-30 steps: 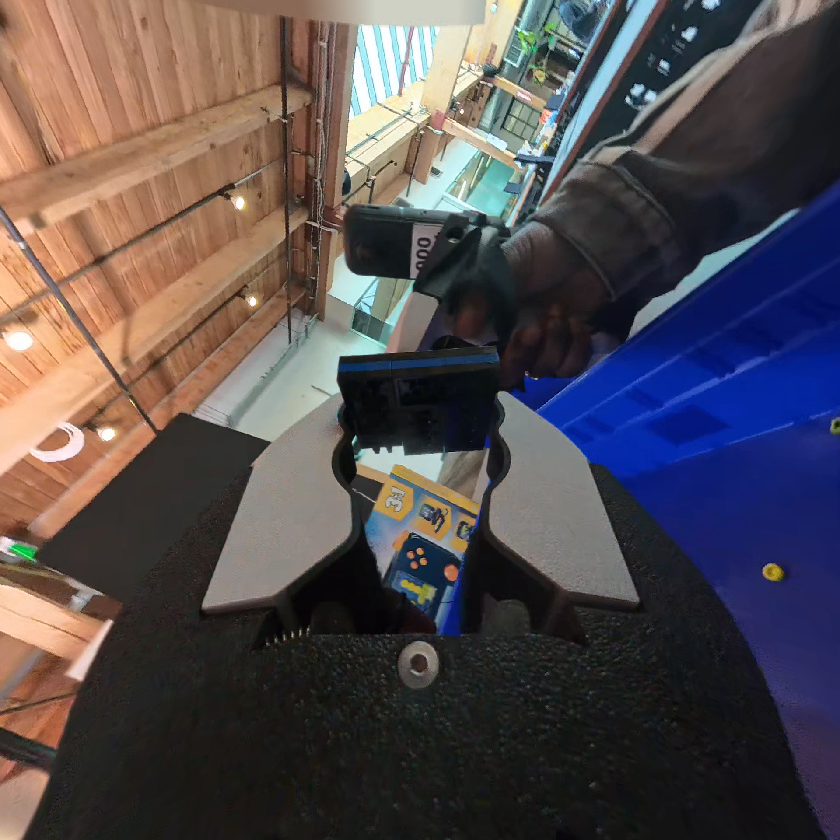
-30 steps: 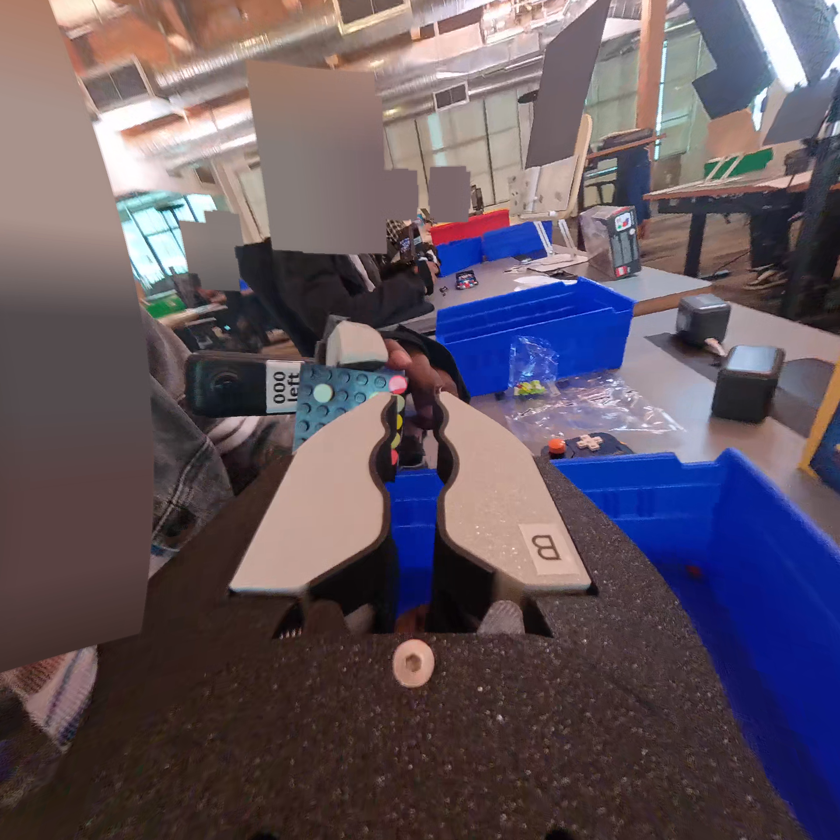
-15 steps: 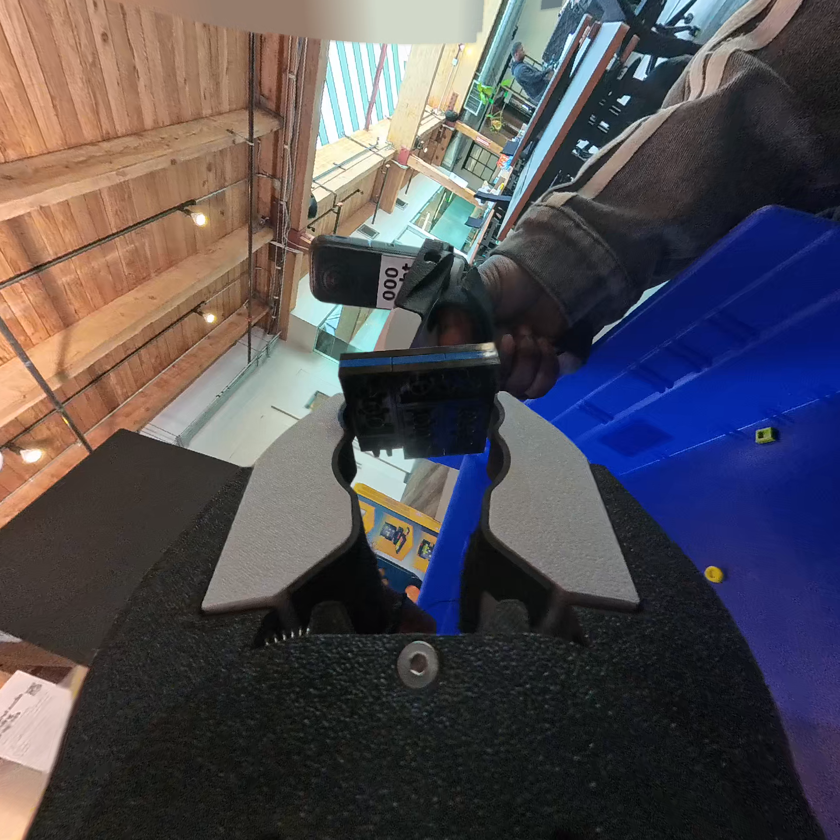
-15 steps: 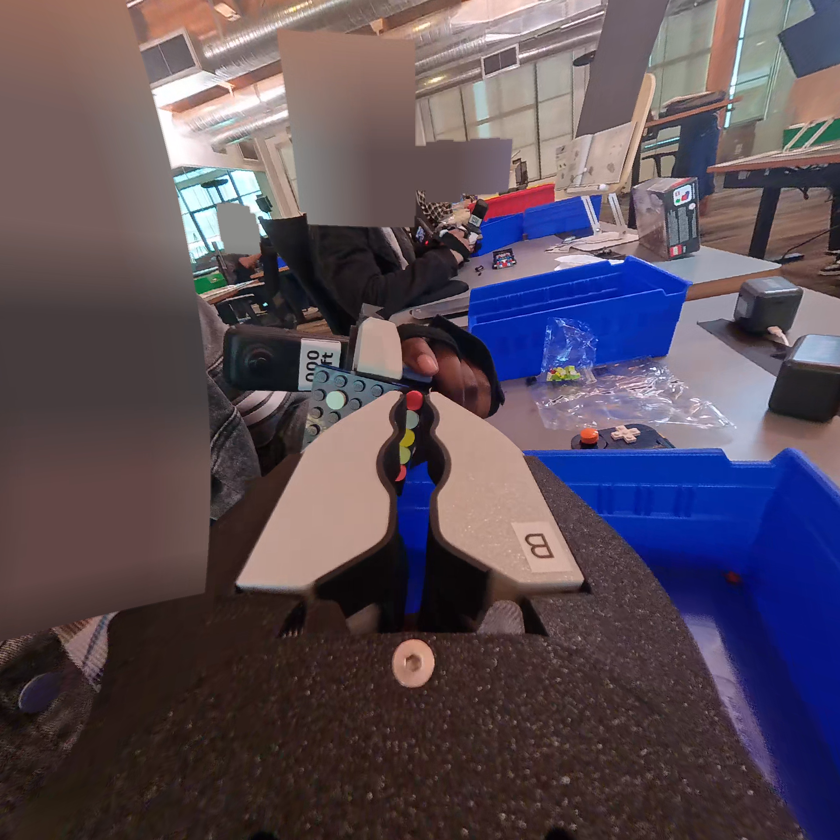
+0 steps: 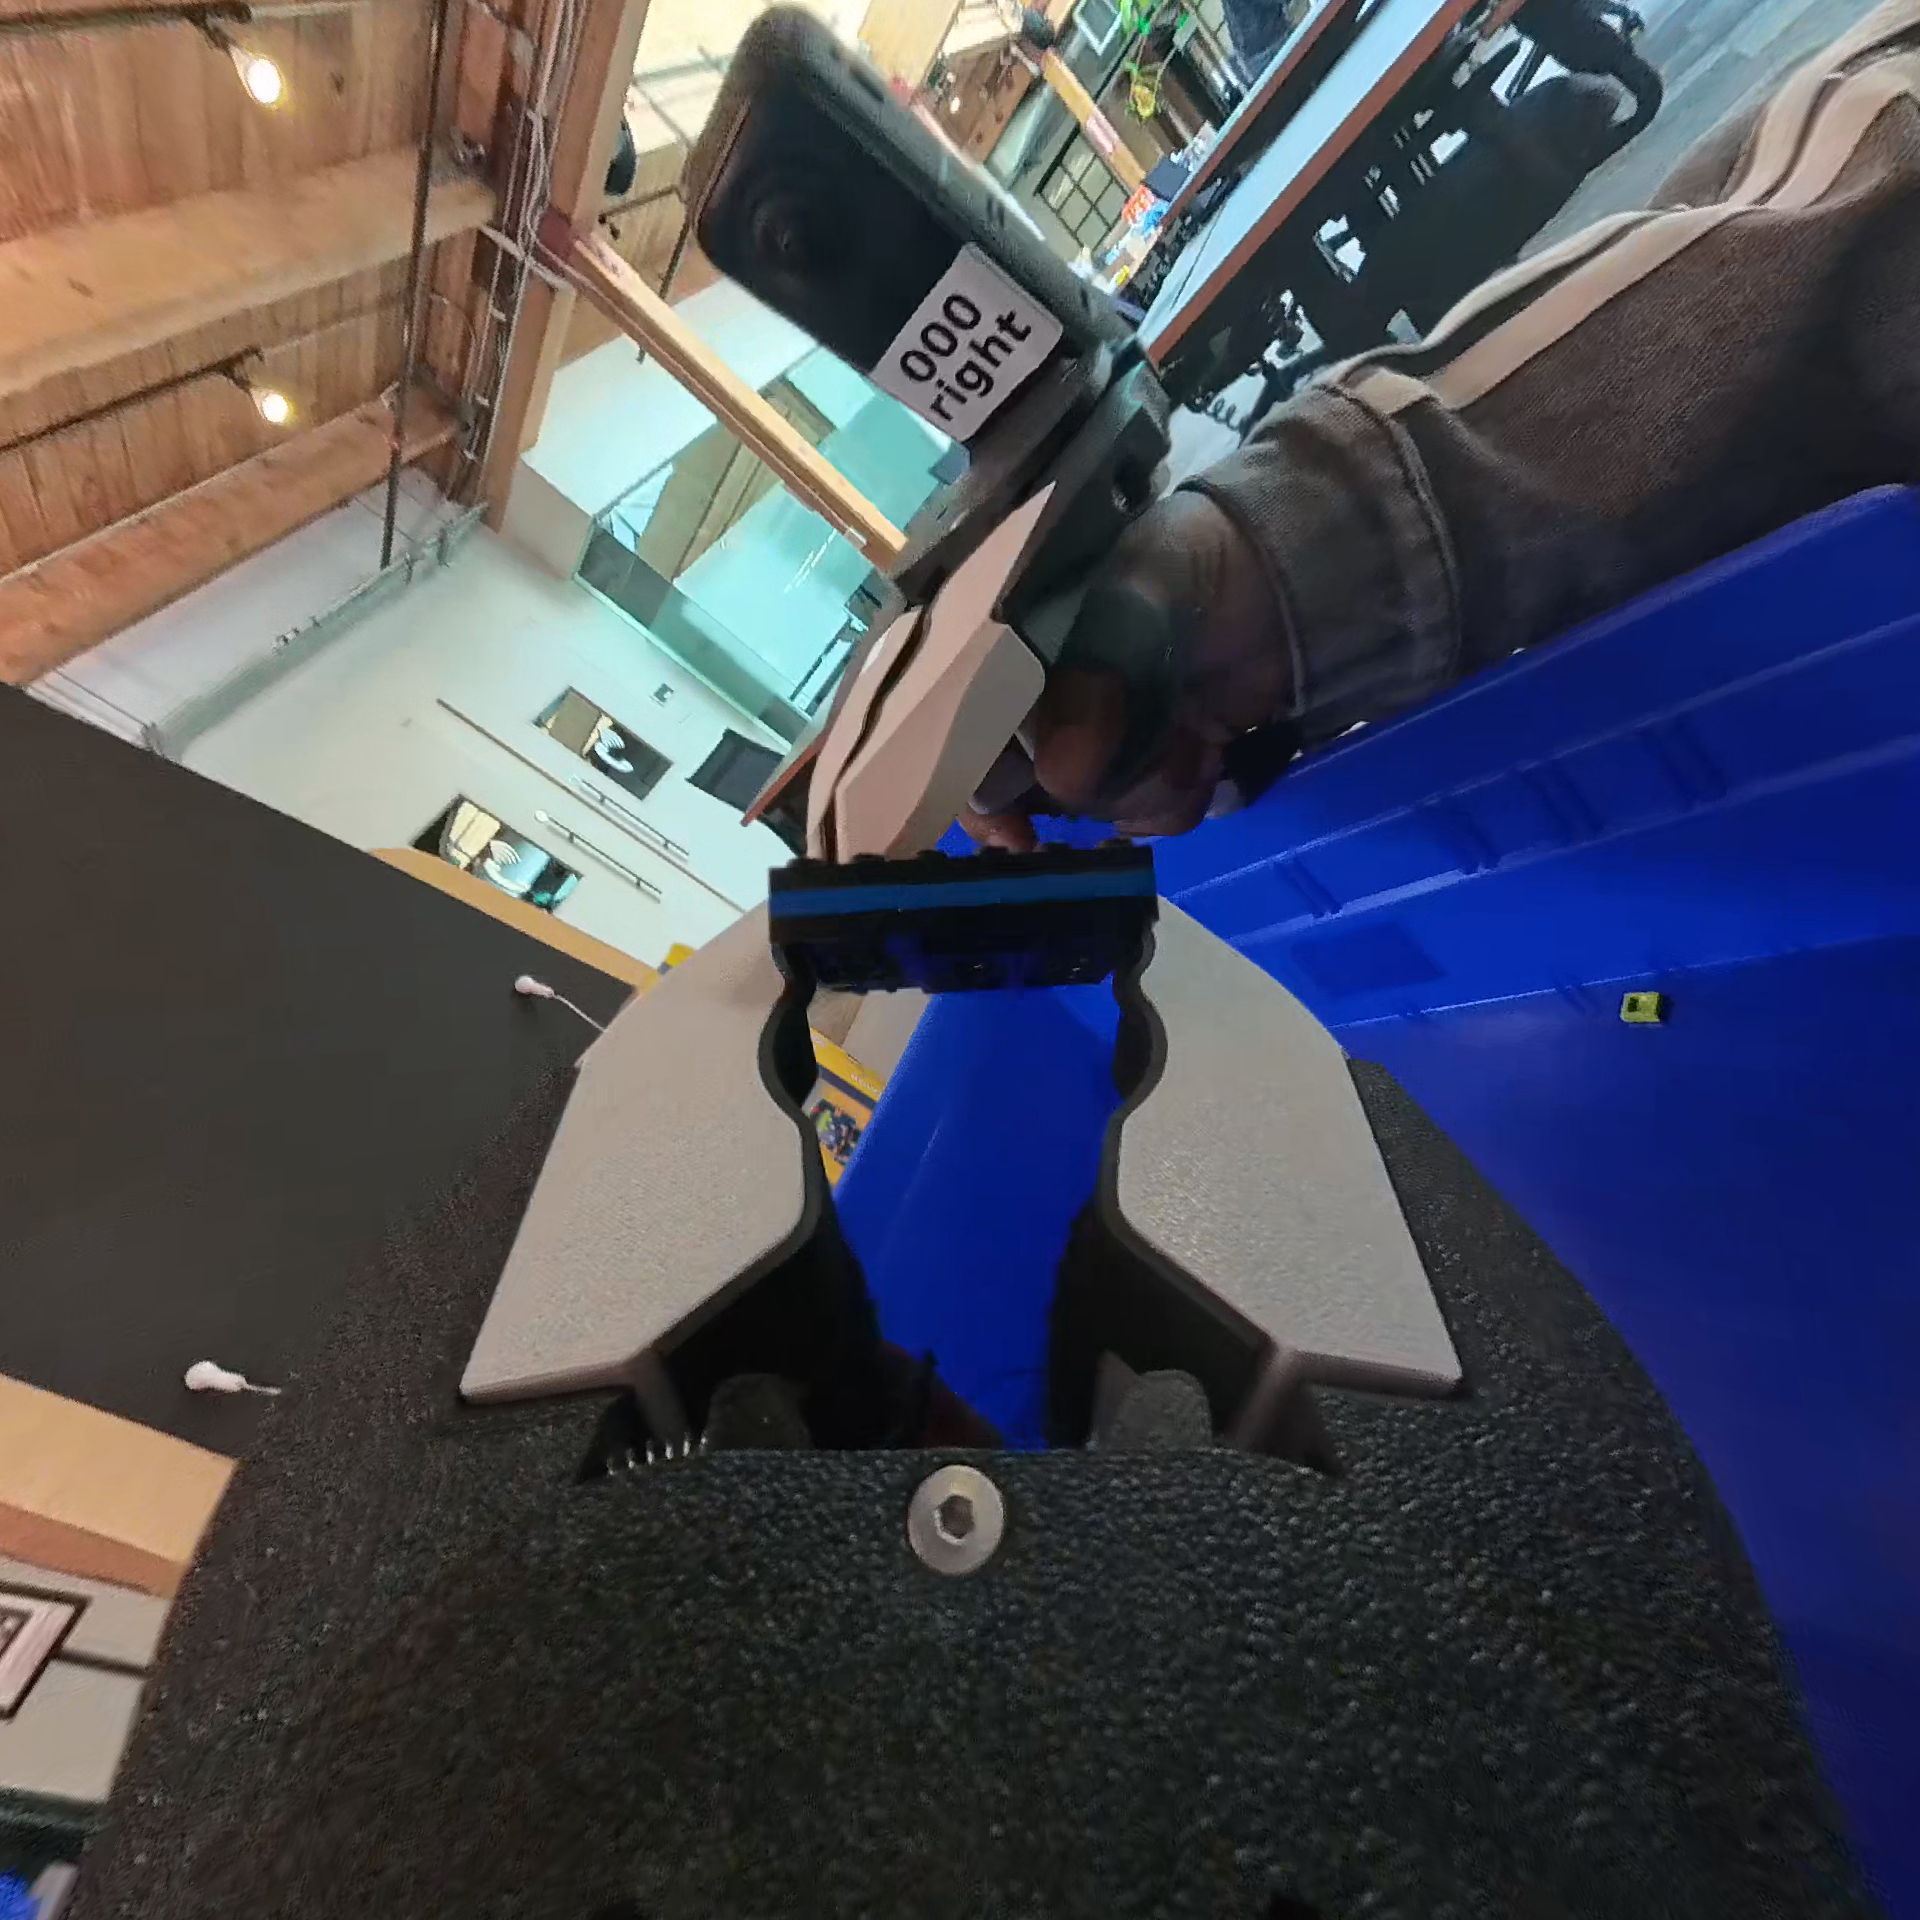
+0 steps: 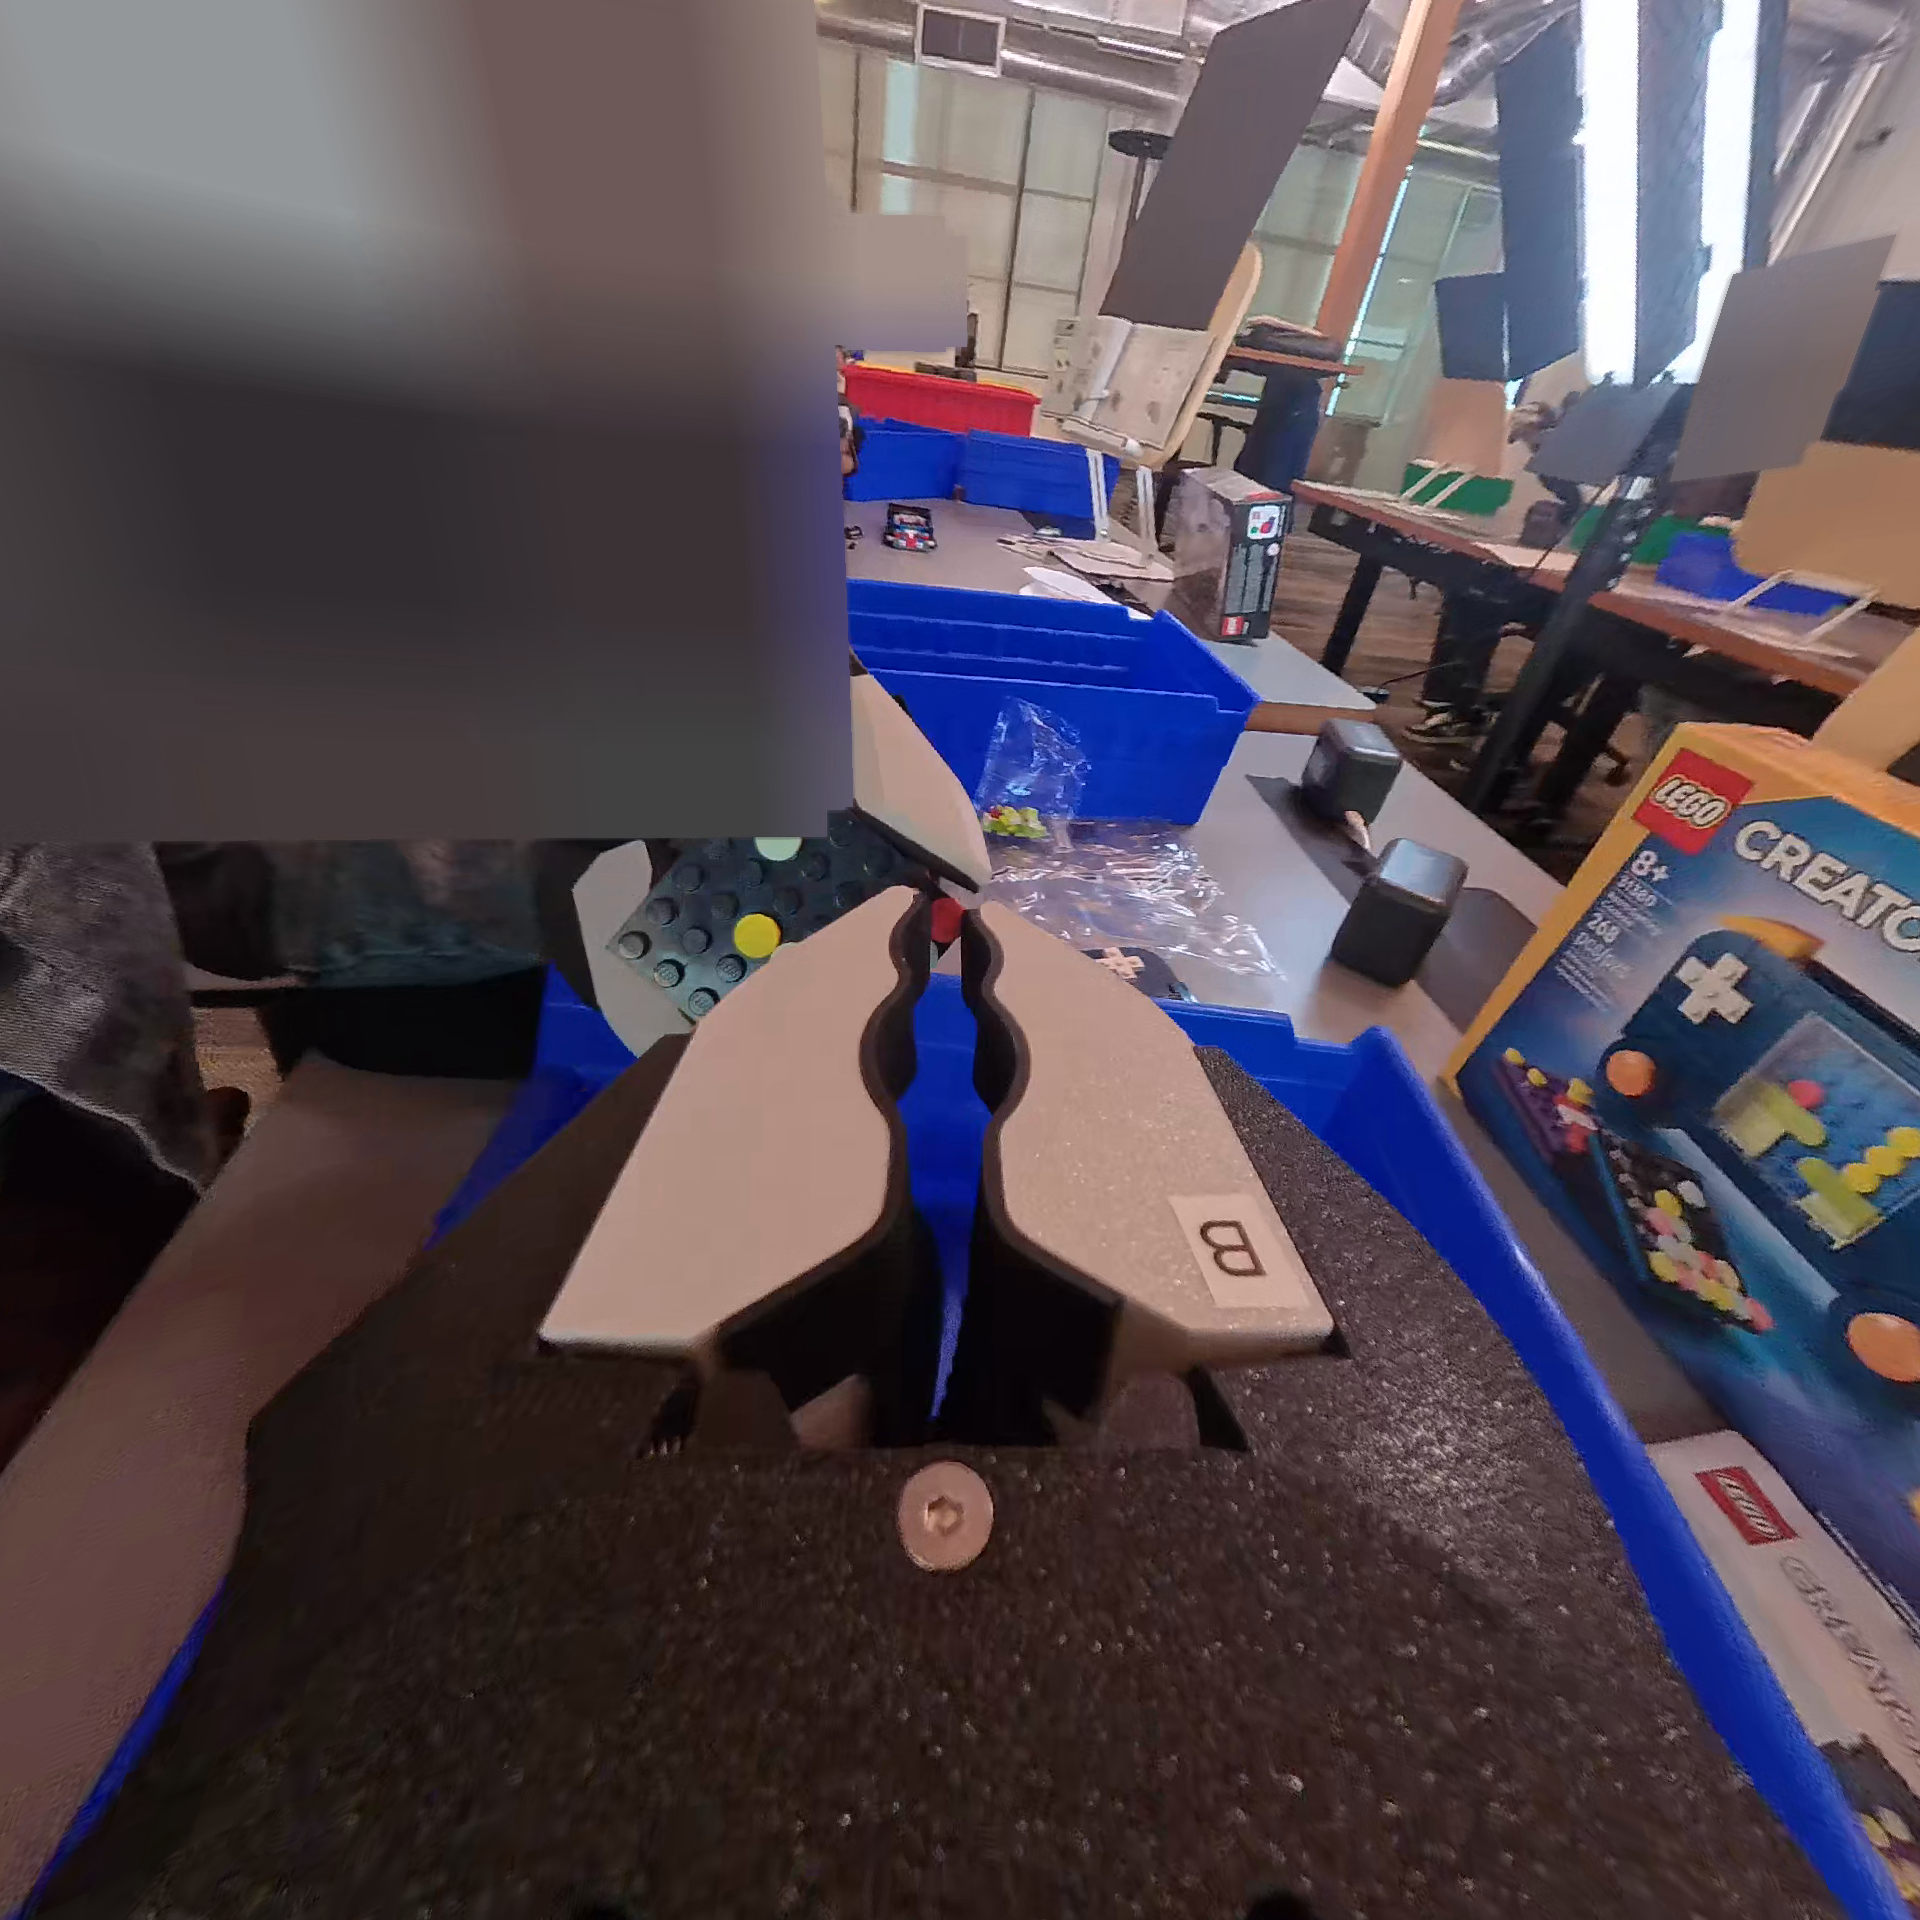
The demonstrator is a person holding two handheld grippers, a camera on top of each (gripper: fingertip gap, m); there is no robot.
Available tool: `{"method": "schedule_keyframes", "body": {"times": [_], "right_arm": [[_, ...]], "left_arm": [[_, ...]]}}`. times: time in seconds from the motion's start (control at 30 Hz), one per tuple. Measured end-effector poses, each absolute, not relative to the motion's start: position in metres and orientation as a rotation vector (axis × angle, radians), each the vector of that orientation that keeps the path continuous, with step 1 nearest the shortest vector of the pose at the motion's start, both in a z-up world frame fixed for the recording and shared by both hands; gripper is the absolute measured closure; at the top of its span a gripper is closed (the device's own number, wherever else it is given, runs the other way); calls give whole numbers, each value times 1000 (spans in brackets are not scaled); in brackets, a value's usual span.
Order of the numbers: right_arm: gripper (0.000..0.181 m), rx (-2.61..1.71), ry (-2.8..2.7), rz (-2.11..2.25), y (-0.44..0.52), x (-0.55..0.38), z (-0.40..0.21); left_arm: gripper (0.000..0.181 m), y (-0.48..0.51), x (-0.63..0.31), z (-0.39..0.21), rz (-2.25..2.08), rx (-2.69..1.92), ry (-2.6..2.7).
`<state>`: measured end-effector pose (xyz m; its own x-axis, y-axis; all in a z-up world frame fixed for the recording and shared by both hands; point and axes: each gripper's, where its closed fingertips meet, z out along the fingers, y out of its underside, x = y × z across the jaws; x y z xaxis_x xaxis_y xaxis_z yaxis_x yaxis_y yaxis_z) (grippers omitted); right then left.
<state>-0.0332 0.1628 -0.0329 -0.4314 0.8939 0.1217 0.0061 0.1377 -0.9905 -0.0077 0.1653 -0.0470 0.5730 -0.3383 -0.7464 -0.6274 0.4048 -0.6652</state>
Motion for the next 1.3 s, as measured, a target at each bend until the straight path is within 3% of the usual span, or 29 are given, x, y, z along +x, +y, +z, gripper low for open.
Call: {"method": "schedule_keyframes", "body": {"times": [0.2, 0.27, 0.4, 0.63, 0.8, 0.87, 0.93, 1.3], "right_arm": [[175, -847, -1597, 1371, 166, -33, -32], [181, -749, -1521, 1487, 159, -24, -14], [181, -962, -1551, 1400, 183, -31, -30], [181, -1131, -1682, 1329, 186, -36, -61], [181, -1106, -1585, 1536, 178, -32, -38], [169, -1076, -1525, 1674, 169, -31, -24], [168, -1035, -1525, 1751, 154, -31, -15], [166, -1021, -1596, 1729, 128, -40, -20]], "left_arm": [[125, 167, -12, -48, 230, -1273, 991], [125, 177, -25, -76, 281, -1464, 1046], [125, 164, -12, -49, 312, -1246, 1027], [125, 166, -31, -64, 345, -1335, 1080], [125, 152, -39, -28, 261, -1149, 892], [125, 149, -41, -22, 356, -1082, 883], [125, 147, -38, -21, 412, -1048, 902], [125, 139, -20, -33, 484, -1009, 1045]]}}
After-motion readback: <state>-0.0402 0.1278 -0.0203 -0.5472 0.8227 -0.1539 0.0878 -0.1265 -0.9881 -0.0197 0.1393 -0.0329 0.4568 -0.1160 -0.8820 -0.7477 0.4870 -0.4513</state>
